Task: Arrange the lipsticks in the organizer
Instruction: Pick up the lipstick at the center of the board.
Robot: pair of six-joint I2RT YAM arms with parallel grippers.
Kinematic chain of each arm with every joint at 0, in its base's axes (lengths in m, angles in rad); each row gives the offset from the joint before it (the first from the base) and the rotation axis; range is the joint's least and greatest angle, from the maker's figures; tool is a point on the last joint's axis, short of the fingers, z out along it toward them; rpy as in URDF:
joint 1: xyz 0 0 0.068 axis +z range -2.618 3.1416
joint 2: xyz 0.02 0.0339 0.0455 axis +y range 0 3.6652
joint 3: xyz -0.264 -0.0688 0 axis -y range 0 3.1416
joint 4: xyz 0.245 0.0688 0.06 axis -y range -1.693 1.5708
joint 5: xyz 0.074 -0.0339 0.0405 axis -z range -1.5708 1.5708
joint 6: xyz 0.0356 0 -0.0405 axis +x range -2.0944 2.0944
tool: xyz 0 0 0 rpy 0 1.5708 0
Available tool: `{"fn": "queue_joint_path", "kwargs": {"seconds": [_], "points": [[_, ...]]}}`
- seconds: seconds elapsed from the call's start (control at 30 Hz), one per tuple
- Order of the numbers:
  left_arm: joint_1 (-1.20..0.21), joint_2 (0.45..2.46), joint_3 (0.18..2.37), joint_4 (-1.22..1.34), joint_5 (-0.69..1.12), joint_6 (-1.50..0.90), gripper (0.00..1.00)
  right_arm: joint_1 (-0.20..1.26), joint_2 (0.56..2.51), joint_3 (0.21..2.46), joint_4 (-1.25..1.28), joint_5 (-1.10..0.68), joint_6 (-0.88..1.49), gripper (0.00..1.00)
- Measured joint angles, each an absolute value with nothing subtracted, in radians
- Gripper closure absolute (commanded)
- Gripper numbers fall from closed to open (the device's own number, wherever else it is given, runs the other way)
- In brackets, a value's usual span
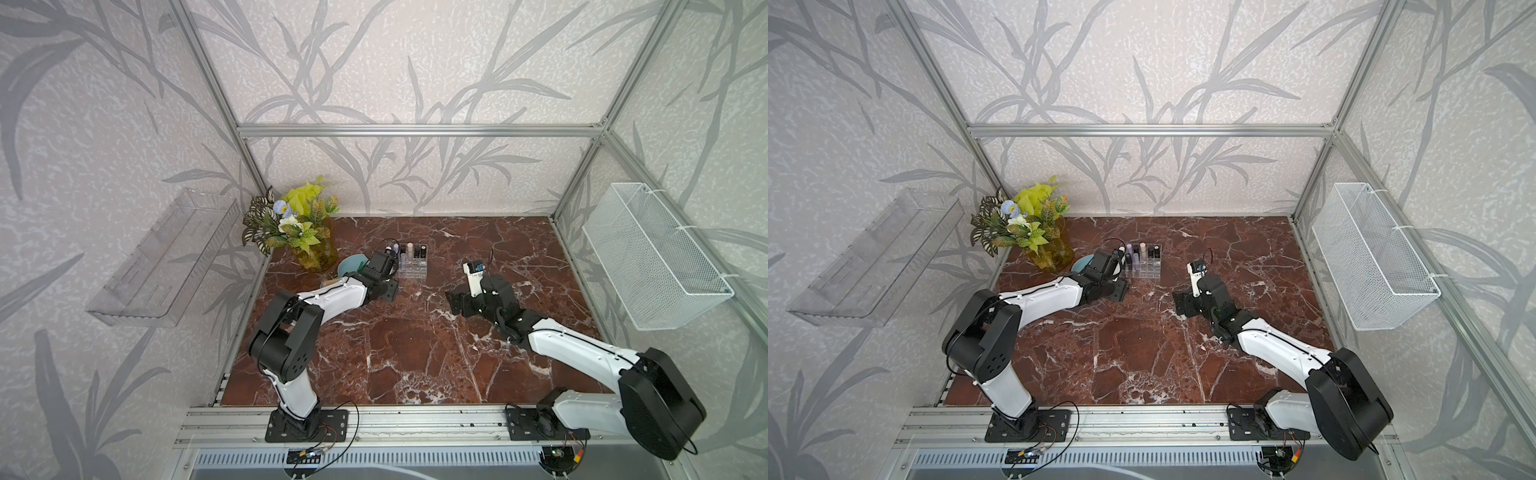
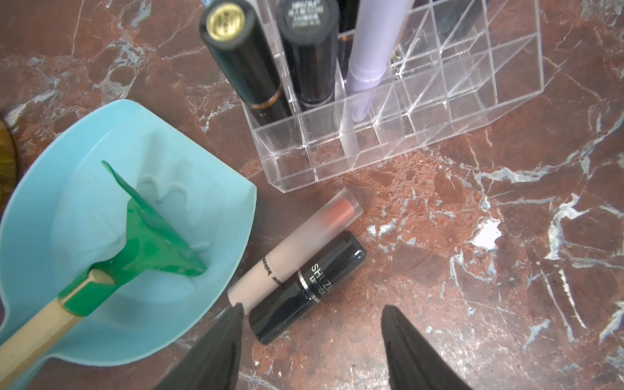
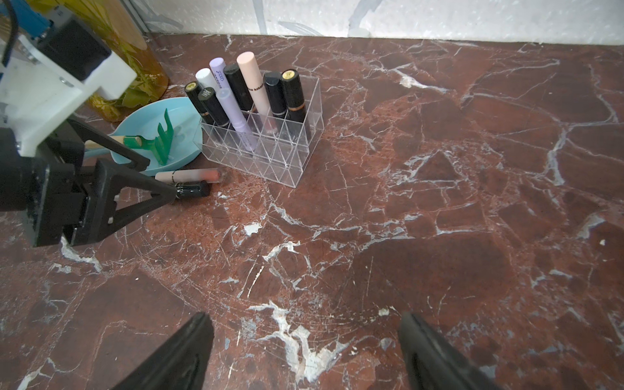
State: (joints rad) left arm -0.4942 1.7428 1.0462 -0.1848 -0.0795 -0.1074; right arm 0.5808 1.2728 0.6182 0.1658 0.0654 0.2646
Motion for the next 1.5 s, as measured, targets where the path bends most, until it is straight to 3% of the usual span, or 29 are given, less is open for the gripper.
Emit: {"fn": "queue_joint_path", "kwargs": {"seconds": [0.23,1.33,1.5], "points": [[-0.488,1.795,1.079,-0.201,-0.039,-0.104,0.43,0.581,1.273,0.618,0.155,0.060,0.265,0.10],[-0.494,1.859,1.081,-0.236,0.003,-0.103,0.45,0.581,1.273,0.618,0.151,0.058,0.265,0.10],[-0.503,1.863,1.092,-0.253,0.006,-0.103,0.54,0.581,1.273,0.618,0.150,0.058,0.266,0.10]]}}
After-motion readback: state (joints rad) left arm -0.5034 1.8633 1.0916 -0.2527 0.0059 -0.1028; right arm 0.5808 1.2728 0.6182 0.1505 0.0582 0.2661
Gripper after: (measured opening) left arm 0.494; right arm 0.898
